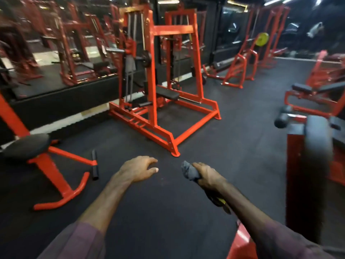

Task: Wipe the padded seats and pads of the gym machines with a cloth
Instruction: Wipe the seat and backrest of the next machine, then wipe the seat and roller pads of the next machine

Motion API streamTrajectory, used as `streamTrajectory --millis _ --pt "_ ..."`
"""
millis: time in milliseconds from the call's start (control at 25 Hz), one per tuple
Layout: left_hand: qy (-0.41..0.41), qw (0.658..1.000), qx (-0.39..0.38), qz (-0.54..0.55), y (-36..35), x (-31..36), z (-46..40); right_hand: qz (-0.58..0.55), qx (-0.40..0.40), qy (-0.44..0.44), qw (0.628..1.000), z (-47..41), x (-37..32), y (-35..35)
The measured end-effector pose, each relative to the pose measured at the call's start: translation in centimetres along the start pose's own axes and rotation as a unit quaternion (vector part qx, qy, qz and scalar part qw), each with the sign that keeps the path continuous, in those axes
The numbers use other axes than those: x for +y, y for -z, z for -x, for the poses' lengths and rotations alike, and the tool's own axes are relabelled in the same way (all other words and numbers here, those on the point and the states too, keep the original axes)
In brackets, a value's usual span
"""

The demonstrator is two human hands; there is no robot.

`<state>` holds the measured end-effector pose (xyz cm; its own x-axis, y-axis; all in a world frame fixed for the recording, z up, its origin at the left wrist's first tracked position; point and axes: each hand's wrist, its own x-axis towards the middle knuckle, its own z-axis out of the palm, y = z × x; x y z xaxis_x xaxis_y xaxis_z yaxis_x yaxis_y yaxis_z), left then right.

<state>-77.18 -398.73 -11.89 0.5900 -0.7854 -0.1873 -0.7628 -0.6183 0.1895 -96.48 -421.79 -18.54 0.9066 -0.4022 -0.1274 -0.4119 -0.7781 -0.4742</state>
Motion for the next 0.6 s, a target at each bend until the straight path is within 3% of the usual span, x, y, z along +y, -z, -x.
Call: streamTrajectory --millis 160,280,400,600 --pt "0.001 0.998 0.057 -0.02 4.9 -8.0 -6.9 -0.047 0.028 0.038 0.998 -12.4 -6.1 3.5" --pt "0.011 0.998 0.062 -0.031 8.7 -14.2 -12.8 -0.068 -0.028 0.051 0.996 -22.2 -11.0 5.9" --pt "0.034 0.995 0.076 -0.054 13.8 -21.1 -19.0 -0.04 0.037 0.064 0.996 -33.1 -14.4 7.2" --pt "0.062 0.988 0.135 -0.048 20.7 -31.3 -29.1 -0.019 0.046 0.121 0.991 -49.1 -20.7 9.6"
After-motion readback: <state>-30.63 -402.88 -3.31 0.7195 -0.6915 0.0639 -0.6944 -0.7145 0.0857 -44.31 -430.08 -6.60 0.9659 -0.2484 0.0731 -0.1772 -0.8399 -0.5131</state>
